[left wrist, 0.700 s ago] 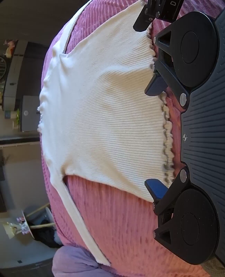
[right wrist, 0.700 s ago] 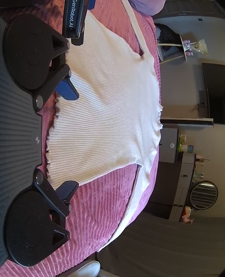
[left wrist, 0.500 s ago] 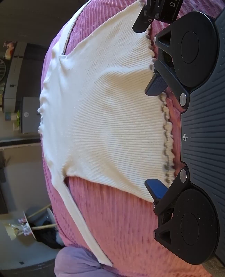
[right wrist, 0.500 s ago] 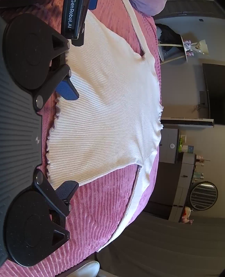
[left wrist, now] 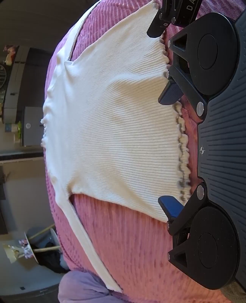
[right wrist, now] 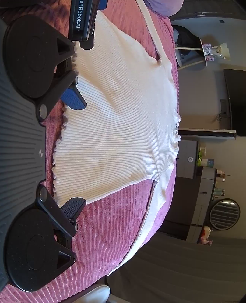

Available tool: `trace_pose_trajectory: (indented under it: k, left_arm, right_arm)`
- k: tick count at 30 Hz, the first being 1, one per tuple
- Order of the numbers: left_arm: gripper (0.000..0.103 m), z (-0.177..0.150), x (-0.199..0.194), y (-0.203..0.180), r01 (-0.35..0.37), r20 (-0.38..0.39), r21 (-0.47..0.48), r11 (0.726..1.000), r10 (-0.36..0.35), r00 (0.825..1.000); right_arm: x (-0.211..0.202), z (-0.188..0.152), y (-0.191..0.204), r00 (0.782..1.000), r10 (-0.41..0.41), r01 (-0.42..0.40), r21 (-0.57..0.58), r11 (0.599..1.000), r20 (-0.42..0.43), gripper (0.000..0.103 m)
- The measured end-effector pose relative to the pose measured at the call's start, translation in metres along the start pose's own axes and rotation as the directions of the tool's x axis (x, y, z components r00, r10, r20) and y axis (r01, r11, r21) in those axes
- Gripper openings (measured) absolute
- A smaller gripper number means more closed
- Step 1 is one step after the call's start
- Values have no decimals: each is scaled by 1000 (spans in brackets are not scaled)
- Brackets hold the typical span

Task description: Fold small clothes

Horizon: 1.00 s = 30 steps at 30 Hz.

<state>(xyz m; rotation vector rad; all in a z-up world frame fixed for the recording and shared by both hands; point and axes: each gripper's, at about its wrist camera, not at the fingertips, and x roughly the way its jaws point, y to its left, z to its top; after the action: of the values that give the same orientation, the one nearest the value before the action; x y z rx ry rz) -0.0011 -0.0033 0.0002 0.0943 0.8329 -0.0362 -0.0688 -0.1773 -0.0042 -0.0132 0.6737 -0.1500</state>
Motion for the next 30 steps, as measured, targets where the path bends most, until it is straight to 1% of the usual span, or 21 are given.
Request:
trace_pose_trajectory:
  k: [30]
  left_arm:
    - [103, 0, 0, -1, 4, -6, 3, 1000, -4, 1000]
  right_arm:
    - [1, -1, -1, 1000, -5, 5, -6, 1000, -8, 99]
